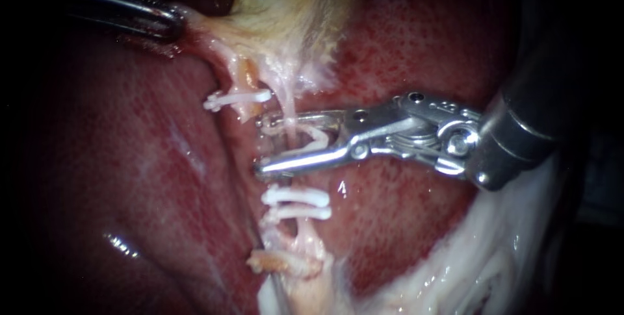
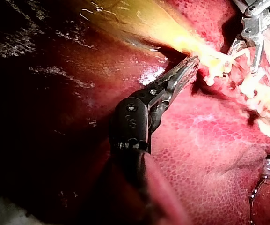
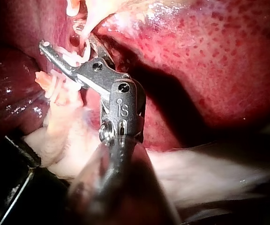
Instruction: Clipping third clip right tube
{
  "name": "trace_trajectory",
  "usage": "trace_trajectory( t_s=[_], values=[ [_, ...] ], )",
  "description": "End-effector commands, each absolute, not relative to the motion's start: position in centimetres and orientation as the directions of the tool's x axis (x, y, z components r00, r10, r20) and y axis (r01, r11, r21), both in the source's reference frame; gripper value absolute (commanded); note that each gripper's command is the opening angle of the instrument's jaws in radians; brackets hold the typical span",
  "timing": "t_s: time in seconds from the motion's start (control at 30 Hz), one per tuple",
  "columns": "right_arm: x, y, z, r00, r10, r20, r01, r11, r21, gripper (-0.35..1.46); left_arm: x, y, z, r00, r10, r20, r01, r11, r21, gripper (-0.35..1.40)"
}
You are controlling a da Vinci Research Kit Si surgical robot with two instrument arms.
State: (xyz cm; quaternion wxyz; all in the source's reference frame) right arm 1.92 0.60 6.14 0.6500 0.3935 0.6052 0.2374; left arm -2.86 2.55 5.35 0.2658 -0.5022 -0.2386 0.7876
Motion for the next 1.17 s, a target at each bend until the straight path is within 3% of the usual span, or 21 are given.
trace_trajectory(
  t_s=[0.03, 0.33, 0.5, 0.83, 1.17],
  values=[
    [1.91, 0.60, 6.16, 0.155, 0.785, -0.600, 0.166, 0.578, 0.799, 0.35, -2.86, 2.55, 5.35, -0.354, 0.658, -0.664, -0.178, -0.745, -0.643, -0.35],
    [1.85, 0.59, 6.15, 0.158, 0.784, -0.601, 0.173, 0.577, 0.798, 0.04, -2.87, 2.55, 5.35, -0.354, 0.658, -0.664, -0.178, -0.745, -0.643, -0.35],
    [1.84, 0.59, 6.13, 0.168, 0.798, -0.579, 0.189, 0.551, 0.813, -0.34, -2.87, 2.55, 5.35, -0.354, 0.658, -0.664, -0.178, -0.745, -0.643, -0.35],
    [1.84, 0.59, 6.13, 0.184, 0.824, -0.535, 0.181, 0.507, 0.843, -0.35, -2.87, 2.56, 5.36, -0.354, 0.658, -0.664, -0.178, -0.745, -0.643, -0.35],
    [1.84, 0.60, 6.14, 0.185, 0.824, -0.536, 0.184, 0.506, 0.843, -0.35, -2.87, 2.56, 5.36, -0.354, 0.658, -0.664, -0.178, -0.745, -0.643, -0.35]
  ],
)
